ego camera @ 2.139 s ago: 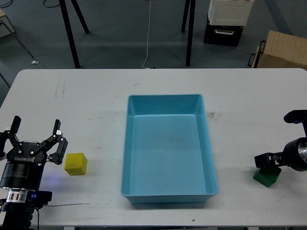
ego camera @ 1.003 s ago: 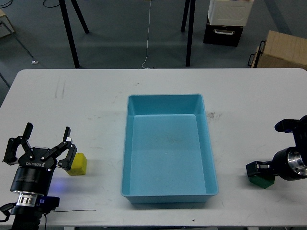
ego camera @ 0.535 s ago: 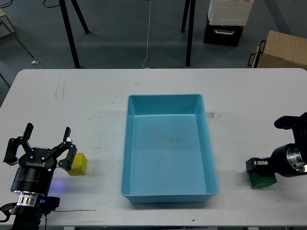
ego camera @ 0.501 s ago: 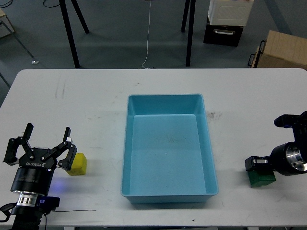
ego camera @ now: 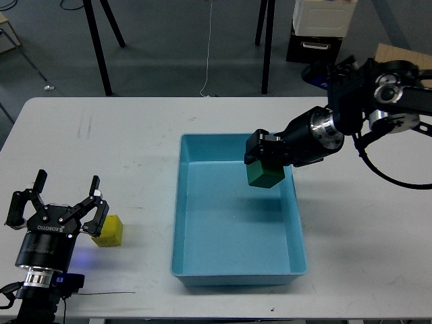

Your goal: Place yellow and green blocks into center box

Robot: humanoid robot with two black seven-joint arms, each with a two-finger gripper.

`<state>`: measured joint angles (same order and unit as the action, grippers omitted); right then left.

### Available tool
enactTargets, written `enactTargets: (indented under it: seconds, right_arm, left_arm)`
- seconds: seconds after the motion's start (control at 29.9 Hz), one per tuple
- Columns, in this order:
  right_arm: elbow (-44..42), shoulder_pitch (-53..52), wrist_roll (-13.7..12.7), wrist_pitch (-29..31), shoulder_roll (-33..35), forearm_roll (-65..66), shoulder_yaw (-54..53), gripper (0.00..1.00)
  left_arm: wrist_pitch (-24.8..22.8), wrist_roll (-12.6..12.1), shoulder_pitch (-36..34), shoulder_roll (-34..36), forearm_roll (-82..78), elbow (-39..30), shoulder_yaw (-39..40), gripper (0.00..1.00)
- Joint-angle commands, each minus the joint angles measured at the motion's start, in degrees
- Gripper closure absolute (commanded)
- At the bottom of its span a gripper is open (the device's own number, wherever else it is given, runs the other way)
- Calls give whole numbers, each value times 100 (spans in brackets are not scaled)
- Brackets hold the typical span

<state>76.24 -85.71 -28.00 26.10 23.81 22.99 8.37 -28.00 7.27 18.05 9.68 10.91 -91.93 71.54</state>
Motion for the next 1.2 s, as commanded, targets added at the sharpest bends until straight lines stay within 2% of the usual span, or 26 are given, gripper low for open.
enactTargets:
  seconds: [0.0, 0.07, 0.13, 0.27, 0.3, 0.33, 0.4, 0.63, 0.74, 0.9, 1.04, 1.1, 1.17]
  right_arm:
    - [-793, 141, 0, -9, -1210, 39, 252, 100]
    - [-1013, 317, 0, -9, -1650, 65, 419, 99]
    - [-1137, 406, 0, -9, -1862, 74, 516, 93]
    - [-1181, 415, 0, -35, -1942, 65, 605, 62]
    - [-1164, 415, 0, -35, -1907, 65, 605, 35]
    - [-1155, 406, 0, -26, -1889, 65, 605, 3]
    - [-1138, 397, 0, -26, -1793, 57, 587, 0]
    - [-1234, 397, 0, -88, -1407, -23, 61, 0]
    - [-1558, 397, 0, -228, -1125, -276, -694, 0]
    - [-2165, 423, 0, -220, -555, -1524, -2100, 0]
    - [-2157, 782, 0, -193, 341, -2411, -3084, 0]
    - [-2157, 1291, 0, -158, 728, -3096, -3681, 0]
    - [-2148, 1976, 320, 60, 1080, -3764, -4445, 0]
  left_arm:
    - [0, 3, 5, 8, -1, 0, 0, 0]
    - [0, 3, 5, 17, 8, 0, 0, 0]
    - [0, 3, -4, 17, 8, 0, 0, 0]
    - [0, 3, -4, 8, -1, 9, 0, 0]
    - [0, -6, -4, 8, -1, 9, 0, 0]
    - [0, 3, -4, 8, -1, 9, -9, 0]
    - [0, -6, -12, 8, -1, 70, 0, 0]
    - [0, 3, -83, 8, -1, 106, 0, 0]
    - [0, -6, -91, 17, -1, 106, 0, 0]
    - [0, -6, -153, 26, 8, 106, 0, 0]
    - [0, 12, -162, 43, 8, 97, 9, 0]
    - [0, 12, -162, 61, 8, 97, 26, 0]
    - [0, 12, -170, 69, 8, 97, 53, 0]
